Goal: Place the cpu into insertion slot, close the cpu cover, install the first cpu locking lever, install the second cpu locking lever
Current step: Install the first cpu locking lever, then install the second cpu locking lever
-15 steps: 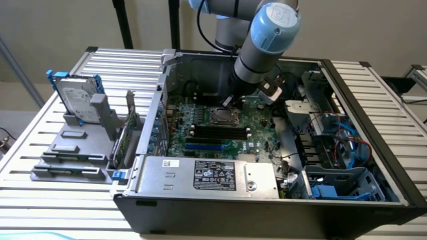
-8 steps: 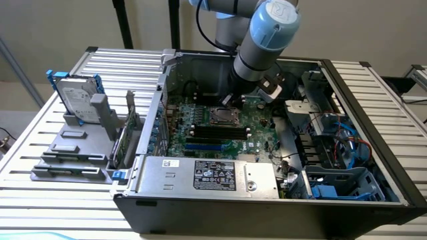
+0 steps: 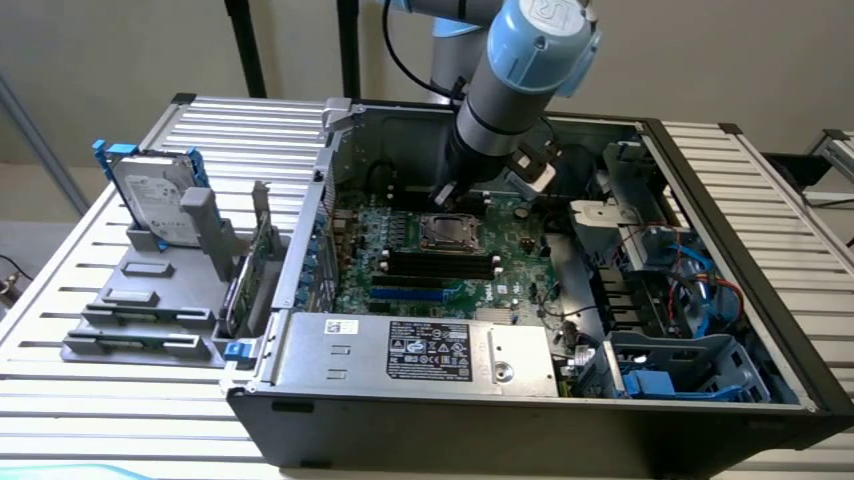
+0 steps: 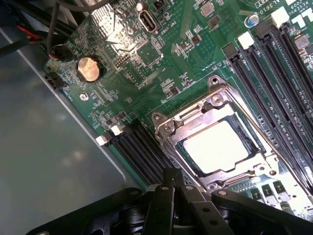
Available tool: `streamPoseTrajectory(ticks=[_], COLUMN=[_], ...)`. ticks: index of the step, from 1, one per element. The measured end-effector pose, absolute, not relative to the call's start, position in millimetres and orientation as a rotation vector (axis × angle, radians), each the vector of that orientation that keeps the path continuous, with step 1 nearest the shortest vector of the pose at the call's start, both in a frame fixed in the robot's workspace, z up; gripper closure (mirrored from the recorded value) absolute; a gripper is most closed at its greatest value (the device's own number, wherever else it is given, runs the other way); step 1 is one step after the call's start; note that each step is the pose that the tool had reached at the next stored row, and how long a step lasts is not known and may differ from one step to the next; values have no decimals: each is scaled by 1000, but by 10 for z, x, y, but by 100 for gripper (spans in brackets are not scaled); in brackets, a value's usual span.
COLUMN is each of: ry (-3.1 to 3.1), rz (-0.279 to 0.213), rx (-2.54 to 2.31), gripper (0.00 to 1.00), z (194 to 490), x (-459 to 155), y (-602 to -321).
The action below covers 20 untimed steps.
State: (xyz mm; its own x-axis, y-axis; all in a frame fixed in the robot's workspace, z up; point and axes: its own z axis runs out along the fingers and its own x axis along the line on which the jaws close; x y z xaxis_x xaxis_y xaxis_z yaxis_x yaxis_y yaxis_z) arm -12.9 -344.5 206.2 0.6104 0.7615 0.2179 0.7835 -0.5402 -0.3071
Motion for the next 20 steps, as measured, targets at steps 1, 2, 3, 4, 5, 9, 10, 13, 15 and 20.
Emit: streamPoseTrajectory(ticks=[1,2,3,4,5,9,10,13,15,20], ry=[-1238,-1238,-1238,-1238,-1238,-1238,-1238,-1238,-1238,-1237], rz=[-82,-82,-82,-81,-81,-81,-81,-81,-81,-83], rx=[-2465,-2465,-2466,-2466,-2466,-2466,-2466,-2466,-2466,-2463], gripper=[89,89,89,89,89,89,89,89,89,89], z=[2062,2062,2062,2062,2062,2062,2062,2062,2062,2099], x=[-129,-129,-129,-129,-129,-129,-129,-129,-129,-134], y=[-3445,-3445,-3445,-3445,-3445,-3445,-3445,-3445,-3445,-3497])
